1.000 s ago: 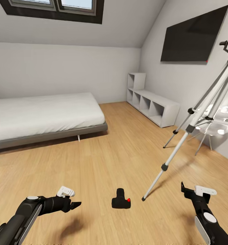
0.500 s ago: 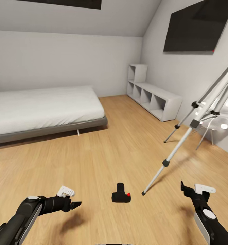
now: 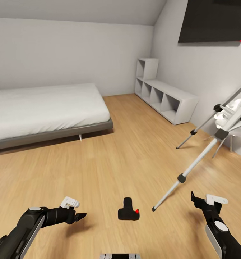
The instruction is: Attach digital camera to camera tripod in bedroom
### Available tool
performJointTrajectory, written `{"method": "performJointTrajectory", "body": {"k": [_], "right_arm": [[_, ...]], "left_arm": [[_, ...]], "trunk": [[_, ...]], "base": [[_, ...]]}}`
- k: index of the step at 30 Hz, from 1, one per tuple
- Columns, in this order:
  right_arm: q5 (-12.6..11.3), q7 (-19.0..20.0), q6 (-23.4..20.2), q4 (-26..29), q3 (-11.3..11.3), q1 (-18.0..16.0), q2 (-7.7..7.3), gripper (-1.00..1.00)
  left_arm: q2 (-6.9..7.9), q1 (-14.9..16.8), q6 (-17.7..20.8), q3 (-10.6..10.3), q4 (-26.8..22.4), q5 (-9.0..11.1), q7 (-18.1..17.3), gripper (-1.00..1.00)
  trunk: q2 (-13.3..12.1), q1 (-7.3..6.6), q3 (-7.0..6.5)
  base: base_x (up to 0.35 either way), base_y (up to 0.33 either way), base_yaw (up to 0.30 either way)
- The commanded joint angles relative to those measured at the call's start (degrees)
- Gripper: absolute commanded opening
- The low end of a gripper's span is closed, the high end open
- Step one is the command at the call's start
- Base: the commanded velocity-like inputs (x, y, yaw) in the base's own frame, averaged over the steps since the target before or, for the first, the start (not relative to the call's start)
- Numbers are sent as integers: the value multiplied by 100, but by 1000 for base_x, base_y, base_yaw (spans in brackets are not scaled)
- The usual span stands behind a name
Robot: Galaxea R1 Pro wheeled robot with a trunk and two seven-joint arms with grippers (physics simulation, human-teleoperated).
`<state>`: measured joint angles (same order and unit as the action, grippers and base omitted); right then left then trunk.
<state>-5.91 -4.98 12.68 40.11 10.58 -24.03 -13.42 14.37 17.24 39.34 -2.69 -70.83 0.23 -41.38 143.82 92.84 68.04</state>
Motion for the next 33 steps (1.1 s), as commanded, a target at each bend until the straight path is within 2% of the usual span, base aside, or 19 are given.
{"method": "performJointTrajectory", "body": {"k": [1, 33], "right_arm": [[-59, -5, 24, -3, -12, -2, -2, 100], [-59, -45, 55, -11, -5, -5, -12, 100]], "left_arm": [[3, 3, 38, -4, -5, 4, -11, 100], [7, 0, 15, -3, -2, 3, -11, 100]], "trunk": [[3, 2, 27], [46, 85, 736]], "base": [[103, 0, 0], [13, 0, 0]]}}
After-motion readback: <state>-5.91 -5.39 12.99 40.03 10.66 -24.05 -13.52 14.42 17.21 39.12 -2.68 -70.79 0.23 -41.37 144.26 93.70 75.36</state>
